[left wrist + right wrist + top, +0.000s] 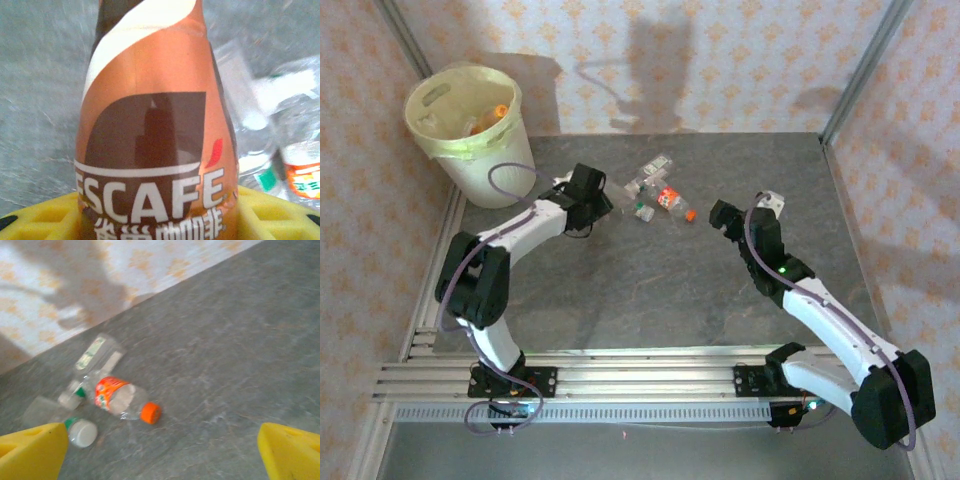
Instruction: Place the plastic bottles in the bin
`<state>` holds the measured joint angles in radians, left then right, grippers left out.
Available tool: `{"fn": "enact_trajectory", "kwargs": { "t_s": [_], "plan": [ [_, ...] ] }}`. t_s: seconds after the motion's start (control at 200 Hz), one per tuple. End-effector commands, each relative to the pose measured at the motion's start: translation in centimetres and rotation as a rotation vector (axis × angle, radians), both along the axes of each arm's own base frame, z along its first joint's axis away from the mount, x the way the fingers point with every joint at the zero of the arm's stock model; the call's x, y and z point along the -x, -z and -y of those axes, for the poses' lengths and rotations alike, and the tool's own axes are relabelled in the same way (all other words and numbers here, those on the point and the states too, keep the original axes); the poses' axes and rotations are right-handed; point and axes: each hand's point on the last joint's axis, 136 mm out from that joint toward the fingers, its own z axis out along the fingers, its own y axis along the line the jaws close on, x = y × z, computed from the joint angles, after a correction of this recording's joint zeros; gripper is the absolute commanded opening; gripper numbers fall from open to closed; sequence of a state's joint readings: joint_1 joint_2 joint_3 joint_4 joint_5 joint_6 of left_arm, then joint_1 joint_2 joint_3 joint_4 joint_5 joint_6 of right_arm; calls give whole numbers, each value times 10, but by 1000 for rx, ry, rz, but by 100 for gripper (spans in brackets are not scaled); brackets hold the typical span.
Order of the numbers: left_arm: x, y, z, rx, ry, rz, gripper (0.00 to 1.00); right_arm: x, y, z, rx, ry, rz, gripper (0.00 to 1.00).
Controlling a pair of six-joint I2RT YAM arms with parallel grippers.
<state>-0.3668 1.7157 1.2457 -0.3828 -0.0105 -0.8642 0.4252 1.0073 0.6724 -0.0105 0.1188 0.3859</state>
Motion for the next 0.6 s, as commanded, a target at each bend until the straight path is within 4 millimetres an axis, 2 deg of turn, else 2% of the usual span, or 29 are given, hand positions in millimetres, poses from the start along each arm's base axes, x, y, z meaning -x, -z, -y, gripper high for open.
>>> {"fn": "enact_trajectory", "kwargs": {
  "t_s": [0.0,0.11,0.195,0.285,0.43,0.595],
  "plan": [
    [0,-51,-24,-160,-6,93,58,-5,-23,-35,-10,-200,79,98],
    [0,-94,-41,-259,-12,175,58,-7,-35,-63,-73,-325,110,98],
    [-1,-134,-70,-374,-68,235,58,-9,-44,-81,-92,-393,117,99],
    [-8,-174,-97,-372,-112,315,58,-12,-48,-94,-76,-425,113,100],
    [-17,-234,-131,-386,-151,413,58,-17,-49,-102,-60,-434,107,99],
    [-27,-275,-166,-447,-223,485,59,-17,-56,-99,-78,-398,141,99]
  ]
}}
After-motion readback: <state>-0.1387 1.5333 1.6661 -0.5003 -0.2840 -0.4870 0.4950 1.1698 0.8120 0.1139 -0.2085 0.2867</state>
